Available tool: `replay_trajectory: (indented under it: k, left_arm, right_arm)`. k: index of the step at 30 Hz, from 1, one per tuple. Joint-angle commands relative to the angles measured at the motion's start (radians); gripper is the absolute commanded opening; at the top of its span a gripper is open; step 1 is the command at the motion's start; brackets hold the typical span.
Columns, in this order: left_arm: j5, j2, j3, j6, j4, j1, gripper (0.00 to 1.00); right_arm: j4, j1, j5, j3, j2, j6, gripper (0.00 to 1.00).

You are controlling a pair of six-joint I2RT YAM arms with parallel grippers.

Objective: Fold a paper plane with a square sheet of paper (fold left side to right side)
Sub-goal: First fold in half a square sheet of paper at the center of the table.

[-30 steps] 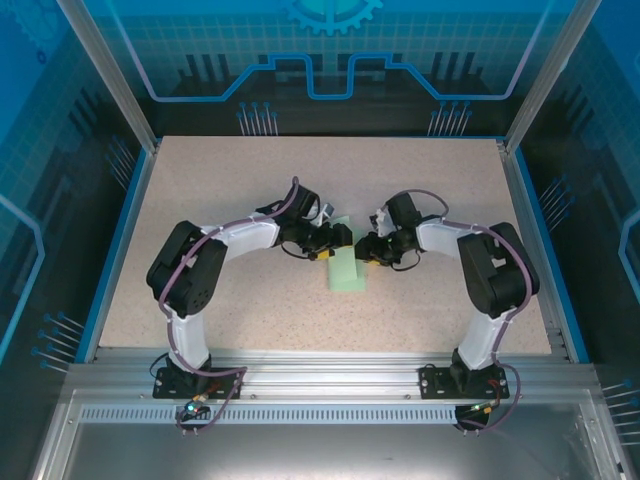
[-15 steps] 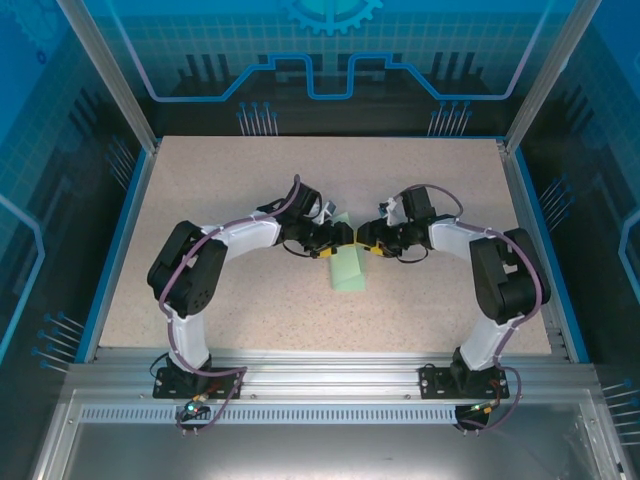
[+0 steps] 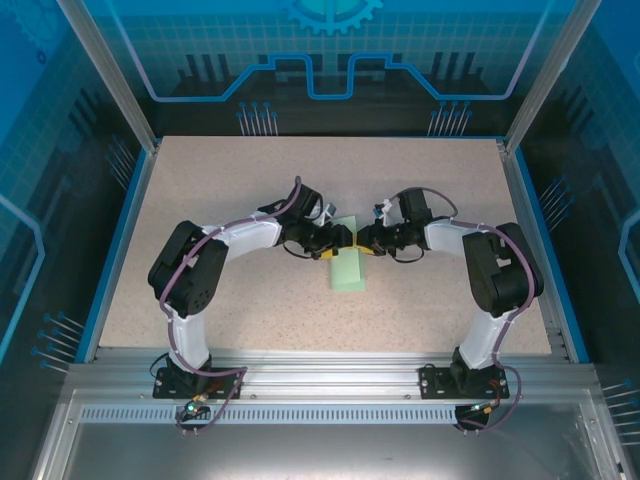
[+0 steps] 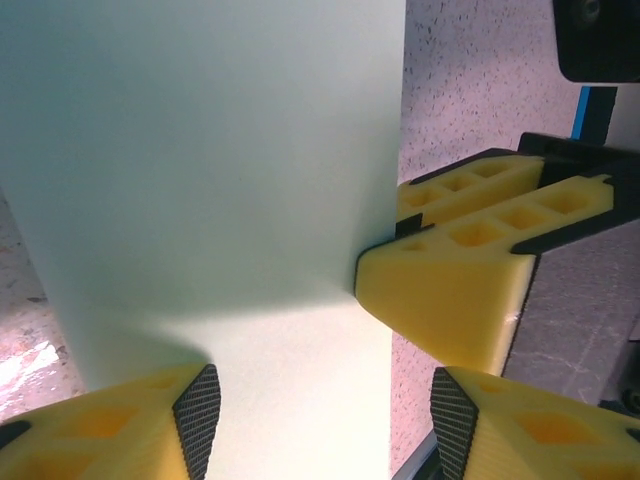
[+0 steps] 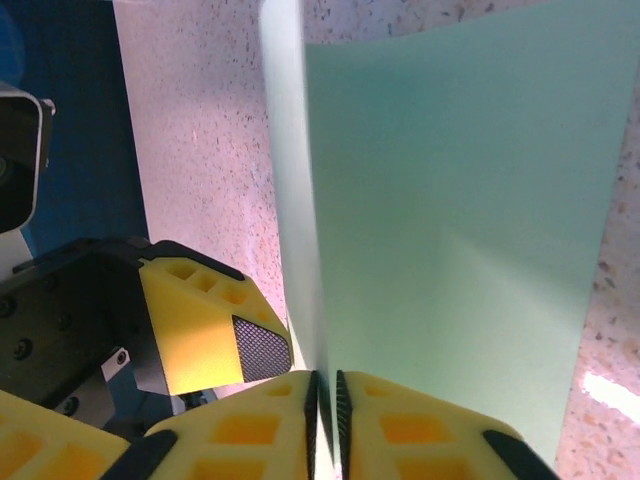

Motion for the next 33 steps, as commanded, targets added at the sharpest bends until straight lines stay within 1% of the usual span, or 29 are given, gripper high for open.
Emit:
replay_trajectory:
  k: [1, 4, 8, 15, 22, 27, 29, 33]
  left_arm:
    - [-0.03, -0.041, 0.019, 0.041, -0.063, -0.007, 0.65]
    - [-0.097, -0.083, 0.004, 0.057, -0.115, -0.004, 0.69]
    - [-0.177, -0.092, -0.003, 0.044, -0.181, -0.003, 0.72]
    - [-0.204, 0.014, 0.054, -0.001, -0.225, -0.004, 0.72]
    - [-0.217, 0.078, 0.102, -0.005, -0.242, -0.019, 0.67]
    - [-0.222, 0.105, 0.109, -0.009, -0.246, -0.024, 0.63]
    - [-0.229, 0.11, 0.113, -0.01, -0.252, -0.025, 0.63]
    - [-0.231, 0.117, 0.121, -0.014, -0.258, -0.028, 0.63]
  right_arm:
    - [-0.039, 0.007, 0.018, -0.006, -0.005, -0.027, 0.08]
    - [-0.08, 0.006, 0.046, 0.003, 0.0, -0.051, 0.06]
    - [-0.128, 0.007, 0.092, 0.018, 0.006, -0.08, 0.07]
    - [-0.164, 0.005, 0.113, 0.041, 0.034, -0.106, 0.09]
    - [-0.171, 0.005, 0.115, 0.049, 0.051, -0.117, 0.13]
    - [-0.202, 0.006, 0.135, 0.06, 0.038, -0.141, 0.27]
    - [-0.237, 0.0, 0.171, 0.067, 0.013, -0.165, 0.35]
    - [-0.305, -0.009, 0.254, 0.068, -0.04, -0.21, 0.47]
